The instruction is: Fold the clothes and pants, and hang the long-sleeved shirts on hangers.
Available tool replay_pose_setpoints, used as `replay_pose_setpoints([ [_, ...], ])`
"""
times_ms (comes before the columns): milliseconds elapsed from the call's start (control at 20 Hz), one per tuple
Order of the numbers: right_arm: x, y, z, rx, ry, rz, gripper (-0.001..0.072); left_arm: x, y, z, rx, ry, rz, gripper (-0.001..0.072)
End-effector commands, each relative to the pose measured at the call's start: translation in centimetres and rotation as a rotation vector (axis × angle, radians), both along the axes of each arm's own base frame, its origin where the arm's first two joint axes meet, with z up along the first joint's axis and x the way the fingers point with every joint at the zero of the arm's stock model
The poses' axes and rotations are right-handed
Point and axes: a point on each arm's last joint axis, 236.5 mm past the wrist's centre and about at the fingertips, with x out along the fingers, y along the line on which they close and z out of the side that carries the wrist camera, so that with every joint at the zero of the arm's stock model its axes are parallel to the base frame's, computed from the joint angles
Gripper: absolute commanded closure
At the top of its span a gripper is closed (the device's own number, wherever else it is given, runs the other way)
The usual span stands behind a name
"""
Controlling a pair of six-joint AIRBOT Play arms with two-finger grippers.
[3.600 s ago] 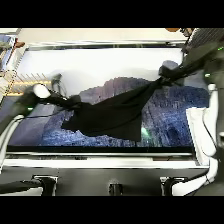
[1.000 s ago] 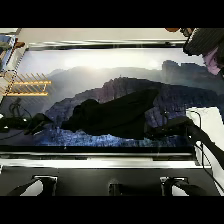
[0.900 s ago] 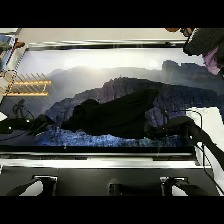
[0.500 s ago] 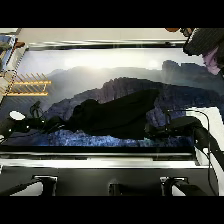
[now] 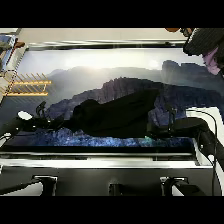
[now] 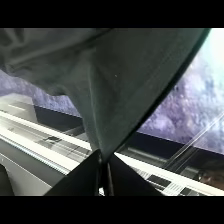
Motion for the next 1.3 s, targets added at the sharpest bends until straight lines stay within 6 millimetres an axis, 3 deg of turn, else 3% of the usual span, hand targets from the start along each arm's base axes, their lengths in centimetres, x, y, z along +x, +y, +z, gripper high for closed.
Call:
replay_pose_setpoints([
  [0, 0.6, 0.0, 1.9, 0.001, -0.053, -0.021, 0.0684, 1.7, -1.2, 2.1, -0.045, -0.071, -0.015, 0.0689],
  [100, 2.3, -0.2, 4.8, -0.005, -0.149, -0.024, 0.0684, 3.7, -1.0, 5.5, -0.038, -0.154, -0.037, 0.0689],
  [200, 5.3, -0.5, 10.1, -0.018, -0.302, -0.026, 0.0684, 6.5, -0.4, 11.4, -0.002, -0.292, -0.069, 0.0689],
  [300, 8.4, -1.0, 17.4, -0.045, -0.505, -0.038, 0.0684, 9.4, 0.3, 20.4, 0.061, -0.488, -0.086, 0.0689],
  [400, 9.7, -1.4, 26.1, -0.069, -0.716, -0.042, 0.0684, 10.9, 0.9, 31.8, 0.146, -0.725, -0.093, 0.0689],
  [450, 9.4, -1.4, 30.3, -0.074, -0.807, -0.040, 0.0684, 10.5, 0.9, 38.0, 0.198, -0.853, -0.101, 0.0689],
  [550, 7.1, -1.1, 38.4, -0.088, -0.975, -0.025, 0.0684, 7.9, 1.5, 48.6, 0.330, -1.045, -0.058, 0.0689],
  [650, 3.3, -0.9, 45.1, -0.102, -1.124, -0.017, 0.0684, 3.4, 2.4, 56.8, 0.449, -1.188, 0.040, 0.0689],
  [750, -1.3, -0.8, 50.8, -0.112, -1.285, -0.026, 0.0684, -1.7, 3.1, 62.3, 0.554, -1.287, 0.149, 0.0689],
  [850, -5.4, -1.4, 55.8, -0.096, -1.424, -0.111, 0.0683, -6.3, 3.9, 65.3, 0.621, -1.344, 0.261, 0.0689],
  [1000, -8.4, -2.4, 59.6, -0.024, -1.529, -0.233, 0.0683, -10.7, 5.8, 66.9, 0.709, -1.362, 0.399, 0.0689],
  [1100, -7.7, -3.0, 59.8, -0.005, -1.505, -0.280, 0.0683, -11.2, 6.9, 67.2, 0.756, -1.355, 0.438, 0.0689],
  [1200, -4.8, -3.6, 57.2, -0.028, -1.382, -0.299, 0.0683, -9.1, 7.7, 66.0, 0.754, -1.311, 0.428, 0.0689],
  [1250, -2.6, -3.8, 54.9, -0.039, -1.275, -0.302, 0.0683, -7.1, 8.0, 64.6, 0.748, -1.274, 0.393, 0.0689],
])
